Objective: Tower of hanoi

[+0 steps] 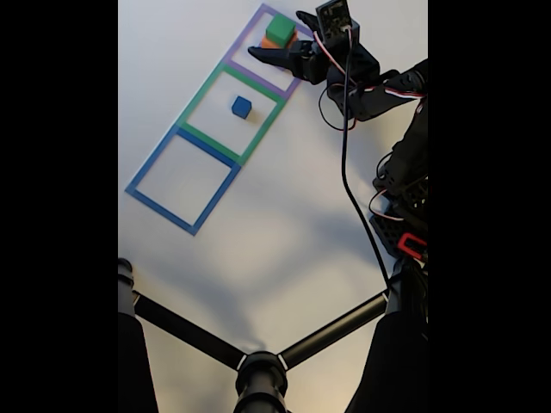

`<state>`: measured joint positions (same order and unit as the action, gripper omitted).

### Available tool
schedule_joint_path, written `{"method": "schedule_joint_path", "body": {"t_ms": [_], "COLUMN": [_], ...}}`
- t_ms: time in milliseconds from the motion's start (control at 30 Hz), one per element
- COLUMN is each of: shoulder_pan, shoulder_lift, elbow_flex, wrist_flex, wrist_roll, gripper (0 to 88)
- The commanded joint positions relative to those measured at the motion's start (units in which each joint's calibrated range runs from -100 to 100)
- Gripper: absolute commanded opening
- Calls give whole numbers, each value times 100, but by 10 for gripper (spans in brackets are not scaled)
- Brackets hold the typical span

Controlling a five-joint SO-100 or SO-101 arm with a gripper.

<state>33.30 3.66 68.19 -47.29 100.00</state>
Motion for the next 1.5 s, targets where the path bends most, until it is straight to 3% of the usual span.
{"method": "schedule_joint_path", "body": {"t_ms": [0, 633, 900, 1467], "shoulder_pan": [-131, -337, -398, -604], "shoulder_lift": [-13, 51, 59, -77], "elbow_flex": [-217, -217, -208, -17], "wrist_flex": [-172, -204, -245, -293], "wrist_roll": [0, 0, 0, 0], "gripper": [378, 273, 147, 70]}}
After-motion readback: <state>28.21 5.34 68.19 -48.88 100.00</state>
